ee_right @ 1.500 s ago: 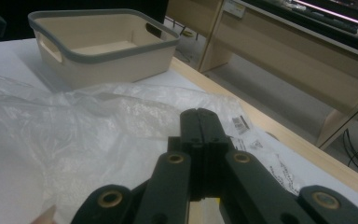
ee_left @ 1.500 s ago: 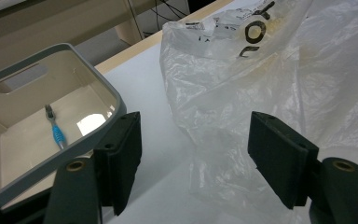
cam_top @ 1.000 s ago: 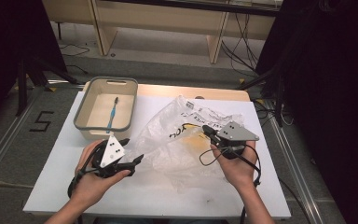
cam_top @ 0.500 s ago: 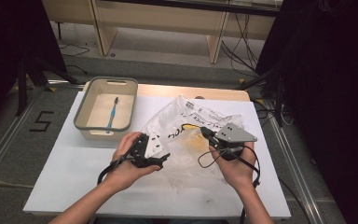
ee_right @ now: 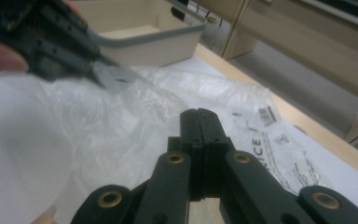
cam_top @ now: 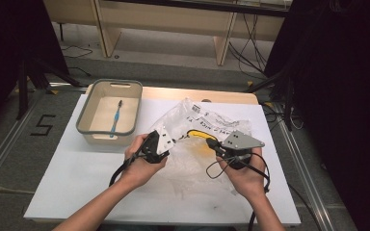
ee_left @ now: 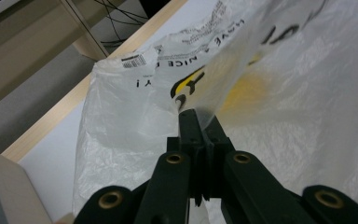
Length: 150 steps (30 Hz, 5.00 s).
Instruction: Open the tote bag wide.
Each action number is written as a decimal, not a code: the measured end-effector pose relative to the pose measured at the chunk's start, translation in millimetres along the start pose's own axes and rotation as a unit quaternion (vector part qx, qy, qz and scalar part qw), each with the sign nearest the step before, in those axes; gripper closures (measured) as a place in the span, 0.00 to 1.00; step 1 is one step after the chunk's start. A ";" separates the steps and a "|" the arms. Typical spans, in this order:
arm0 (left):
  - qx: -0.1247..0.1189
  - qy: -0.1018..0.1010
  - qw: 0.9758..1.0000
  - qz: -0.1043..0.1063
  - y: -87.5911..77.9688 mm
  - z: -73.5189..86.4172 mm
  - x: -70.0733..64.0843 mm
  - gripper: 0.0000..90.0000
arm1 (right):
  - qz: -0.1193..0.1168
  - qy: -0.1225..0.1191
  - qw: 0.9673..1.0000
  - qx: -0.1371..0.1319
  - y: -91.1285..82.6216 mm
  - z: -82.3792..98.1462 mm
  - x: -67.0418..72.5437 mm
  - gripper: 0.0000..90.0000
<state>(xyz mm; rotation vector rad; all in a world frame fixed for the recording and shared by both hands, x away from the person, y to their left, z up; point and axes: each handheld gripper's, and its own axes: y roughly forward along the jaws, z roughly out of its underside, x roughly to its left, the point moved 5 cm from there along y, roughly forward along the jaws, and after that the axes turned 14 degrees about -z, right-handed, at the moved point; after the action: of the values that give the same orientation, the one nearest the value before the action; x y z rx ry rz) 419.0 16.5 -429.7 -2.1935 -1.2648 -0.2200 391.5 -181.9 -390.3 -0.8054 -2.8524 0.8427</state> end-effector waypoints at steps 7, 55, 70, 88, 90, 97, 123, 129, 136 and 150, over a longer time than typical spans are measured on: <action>-0.018 -0.001 1.000 -0.012 -8.6 -13.7 5.5 0.99 | -0.026 -0.001 0.999 0.018 4.8 3.1 6.4 0.58; -0.026 -0.059 0.998 -0.017 -63.0 19.2 40.7 0.23 | 0.103 0.063 0.993 -0.003 32.5 -10.3 -13.2 1.00; -0.019 -0.094 0.993 -0.066 -69.0 30.3 82.9 0.23 | 0.103 0.066 0.993 0.000 31.2 -8.3 -14.0 1.00; 0.017 -0.128 0.987 -0.094 -49.3 49.8 117.6 0.24 | 0.100 0.063 0.993 0.003 27.9 -6.1 -11.9 1.00; 0.023 -0.126 0.987 -0.095 -46.9 51.1 120.1 0.24 | 0.101 0.064 0.993 0.003 27.4 -6.0 -12.1 1.00; 0.031 -0.131 0.986 -0.102 -39.2 49.3 132.2 0.24 | 0.101 0.062 0.993 0.002 27.3 -5.1 -12.1 1.00; 0.059 -0.143 0.981 -0.117 -24.9 58.7 155.1 0.24 | 0.099 0.067 0.993 0.003 25.7 -2.1 -15.1 1.00; 0.060 -0.144 0.981 -0.118 -22.6 59.1 155.7 0.24 | 0.100 0.068 0.993 0.001 25.2 -2.1 -16.4 1.00; 0.067 -0.148 0.979 -0.121 -17.5 61.7 158.4 0.24 | 0.102 0.069 0.992 0.000 23.5 -1.3 -16.9 1.00; 0.081 -0.153 0.977 -0.127 -8.9 63.8 171.2 0.24 | 0.102 0.068 0.992 0.000 22.8 -0.5 -16.8 1.00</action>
<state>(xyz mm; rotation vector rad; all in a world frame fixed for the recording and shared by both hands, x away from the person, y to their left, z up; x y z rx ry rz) 493.8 181.8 -406.4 -1.9751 -1.6708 0.1257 416.7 -173.8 -400.4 -1.1235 -2.6850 0.7758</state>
